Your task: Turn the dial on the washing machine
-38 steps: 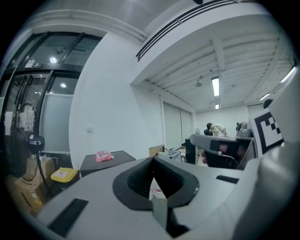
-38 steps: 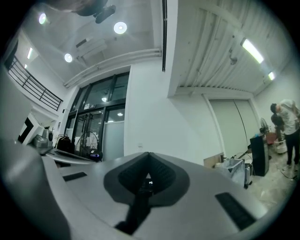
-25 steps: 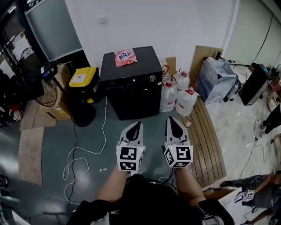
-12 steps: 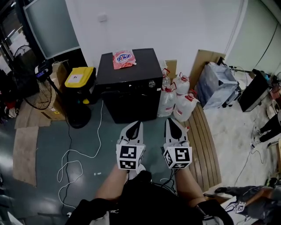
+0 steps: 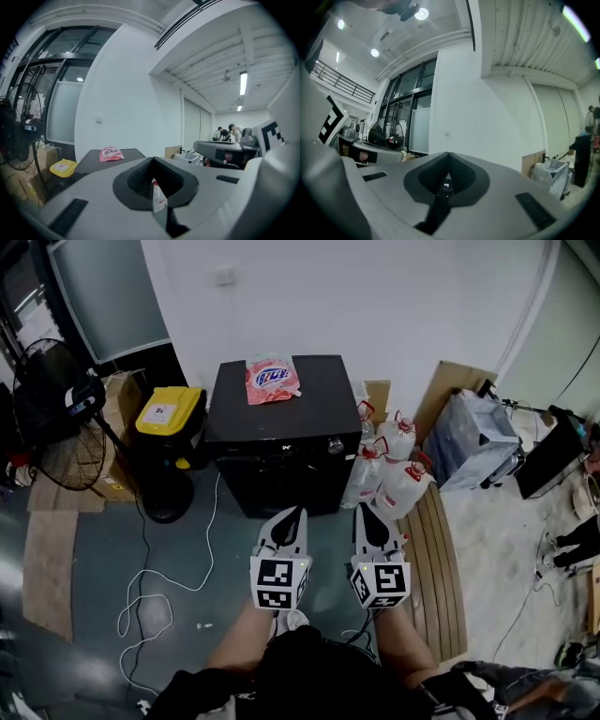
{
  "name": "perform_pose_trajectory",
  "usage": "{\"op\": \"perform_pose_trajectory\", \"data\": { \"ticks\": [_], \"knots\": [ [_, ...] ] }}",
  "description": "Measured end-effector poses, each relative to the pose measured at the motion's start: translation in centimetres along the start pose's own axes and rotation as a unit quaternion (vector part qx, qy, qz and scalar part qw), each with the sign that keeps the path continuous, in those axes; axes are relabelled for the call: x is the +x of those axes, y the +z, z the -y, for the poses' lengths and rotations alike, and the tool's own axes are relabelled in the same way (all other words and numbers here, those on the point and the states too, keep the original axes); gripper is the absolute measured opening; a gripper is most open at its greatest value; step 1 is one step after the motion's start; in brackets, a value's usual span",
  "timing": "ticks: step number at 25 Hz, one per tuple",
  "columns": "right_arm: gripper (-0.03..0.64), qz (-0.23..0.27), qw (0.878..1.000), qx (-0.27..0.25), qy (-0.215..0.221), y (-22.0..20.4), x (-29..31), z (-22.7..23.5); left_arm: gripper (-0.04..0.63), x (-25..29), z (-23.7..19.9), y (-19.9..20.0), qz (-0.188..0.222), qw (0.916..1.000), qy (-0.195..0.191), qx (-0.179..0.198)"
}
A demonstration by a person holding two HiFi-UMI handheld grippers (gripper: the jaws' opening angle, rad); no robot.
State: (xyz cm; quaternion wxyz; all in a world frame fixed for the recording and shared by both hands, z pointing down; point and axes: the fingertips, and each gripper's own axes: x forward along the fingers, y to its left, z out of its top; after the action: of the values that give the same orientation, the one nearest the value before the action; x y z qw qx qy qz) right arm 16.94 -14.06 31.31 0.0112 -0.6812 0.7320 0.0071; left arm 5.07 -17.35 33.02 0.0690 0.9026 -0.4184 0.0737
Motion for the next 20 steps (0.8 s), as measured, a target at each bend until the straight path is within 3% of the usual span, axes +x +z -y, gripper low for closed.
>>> {"op": "perform_pose_trajectory", "data": {
  "ticks": [7, 17, 20],
  "knots": [
    [0.000, -0.012, 1.000, -0.013, 0.008, -1.2, 4.9, 0.9, 0.012, 3.6, -3.3, -0.2, -0.012, 0.9997, 0.018, -0.012],
    [0.000, -0.048, 0.998, 0.020, 0.031, -5.9, 9.4, 3.1, 0.012, 6.1, -5.2, -3.9, -0.054, 0.9957, 0.068, -0.035],
    [0.060, -0.050, 0.998, 0.005, 0.043, -8.1, 11.0, 4.1, 0.012, 7.3, -5.3, -6.1, -0.067, 0.9925, 0.089, -0.049]
  ]
}}
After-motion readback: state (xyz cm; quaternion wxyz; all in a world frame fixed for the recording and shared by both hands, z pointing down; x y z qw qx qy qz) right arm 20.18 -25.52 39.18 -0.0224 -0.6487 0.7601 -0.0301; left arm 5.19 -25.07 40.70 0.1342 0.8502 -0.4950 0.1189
